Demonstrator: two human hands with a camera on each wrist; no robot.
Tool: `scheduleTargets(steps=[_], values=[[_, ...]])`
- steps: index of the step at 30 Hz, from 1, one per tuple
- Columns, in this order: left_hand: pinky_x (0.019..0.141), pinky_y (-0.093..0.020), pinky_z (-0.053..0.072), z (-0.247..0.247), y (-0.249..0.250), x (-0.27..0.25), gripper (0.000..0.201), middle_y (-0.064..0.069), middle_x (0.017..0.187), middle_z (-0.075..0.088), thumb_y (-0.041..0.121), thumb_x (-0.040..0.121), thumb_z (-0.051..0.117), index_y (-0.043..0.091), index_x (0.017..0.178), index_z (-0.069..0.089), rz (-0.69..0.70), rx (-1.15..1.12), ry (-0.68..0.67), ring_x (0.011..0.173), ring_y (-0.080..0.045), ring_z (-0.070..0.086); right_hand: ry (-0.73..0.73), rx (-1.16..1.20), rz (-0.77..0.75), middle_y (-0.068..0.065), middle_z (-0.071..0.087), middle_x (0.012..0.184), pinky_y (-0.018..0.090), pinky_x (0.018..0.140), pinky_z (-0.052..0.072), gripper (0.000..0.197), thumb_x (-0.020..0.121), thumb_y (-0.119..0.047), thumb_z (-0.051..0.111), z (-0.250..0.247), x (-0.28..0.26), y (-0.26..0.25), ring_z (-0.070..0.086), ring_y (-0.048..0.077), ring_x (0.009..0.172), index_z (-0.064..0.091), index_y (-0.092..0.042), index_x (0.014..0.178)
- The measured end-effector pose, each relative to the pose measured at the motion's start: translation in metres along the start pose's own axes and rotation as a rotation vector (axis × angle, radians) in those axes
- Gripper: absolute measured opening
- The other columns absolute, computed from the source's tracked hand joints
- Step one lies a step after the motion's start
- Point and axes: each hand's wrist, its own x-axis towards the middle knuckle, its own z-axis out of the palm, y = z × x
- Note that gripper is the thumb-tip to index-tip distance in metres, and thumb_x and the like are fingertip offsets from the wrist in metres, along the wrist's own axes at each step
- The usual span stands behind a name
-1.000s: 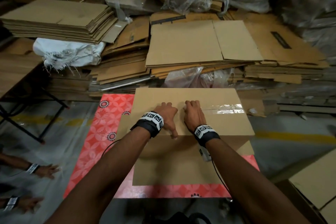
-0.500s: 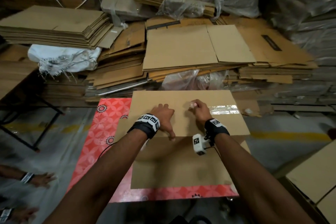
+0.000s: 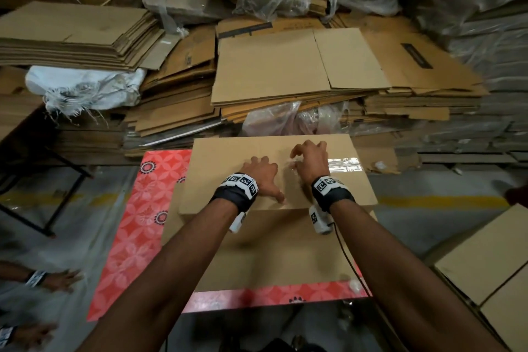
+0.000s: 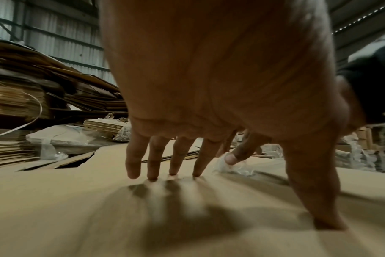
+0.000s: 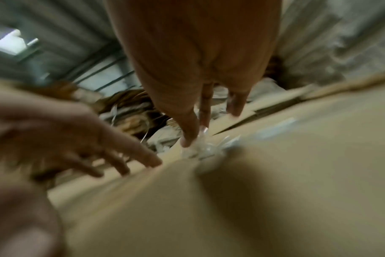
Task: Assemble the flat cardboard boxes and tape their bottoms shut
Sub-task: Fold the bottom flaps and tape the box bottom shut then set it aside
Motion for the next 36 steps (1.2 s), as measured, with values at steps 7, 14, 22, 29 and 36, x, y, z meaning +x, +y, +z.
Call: scheduleTargets(steps=[7,14,22,29,36], values=[[0.096,-0.049,0.045,-0.001,0.005,0.007,0.084,-0.010,0.133,0.049,0.073,0.065,0.078,0.018,0.123,0.056,-0.015,-0.027,-0.035,0.122,-0.035,0.044,0.041,0.045,-0.004,0.016,0.071,0.093,0.043,0.072,0.057,0.032,0.081,0.008,0.050,0.005,-0.014,0.026,0.066,0.036,0.084,0.068,-0.011,0.099],[0.094,-0.050,0.042,0.000,0.030,0.011,0.116,-0.008,0.128,0.050,0.085,0.032,0.080,0.021,0.125,0.054,0.009,0.040,-0.039,0.116,-0.034,0.046,-0.021,-0.031,0.007,0.017,0.063,0.112,0.044,0.083,0.052,0.039,0.090,-0.025,0.071,0.007,-0.020,0.020,0.059,0.037,0.102,0.052,-0.008,0.119],[0.095,-0.049,0.044,0.000,0.025,0.000,0.108,-0.006,0.129,0.049,0.077,0.036,0.082,0.021,0.124,0.054,0.033,0.163,-0.011,0.113,-0.032,0.047,0.001,0.161,0.071,0.015,0.068,0.090,0.043,0.073,0.057,0.019,0.087,0.005,0.054,0.002,-0.015,0.023,0.066,0.037,0.084,0.063,-0.008,0.098],[0.101,-0.050,0.045,-0.005,0.005,-0.012,0.125,-0.005,0.141,0.048,0.078,0.034,0.081,0.020,0.140,0.049,0.037,0.176,0.001,0.120,-0.031,0.047,0.027,0.592,0.274,0.010,0.074,0.091,0.031,0.075,0.056,0.026,0.087,0.001,0.056,-0.006,-0.012,0.034,0.069,0.029,0.087,0.074,-0.018,0.086],[0.106,-0.054,0.041,-0.005,-0.021,-0.023,0.128,-0.002,0.153,0.038,0.071,0.035,0.084,0.023,0.146,0.041,-0.005,0.150,-0.052,0.131,-0.031,0.042,-0.222,0.551,0.272,0.006,0.065,0.092,0.022,0.068,0.045,0.019,0.088,-0.022,0.057,-0.015,-0.017,0.033,0.060,0.022,0.086,0.074,-0.015,0.083]])
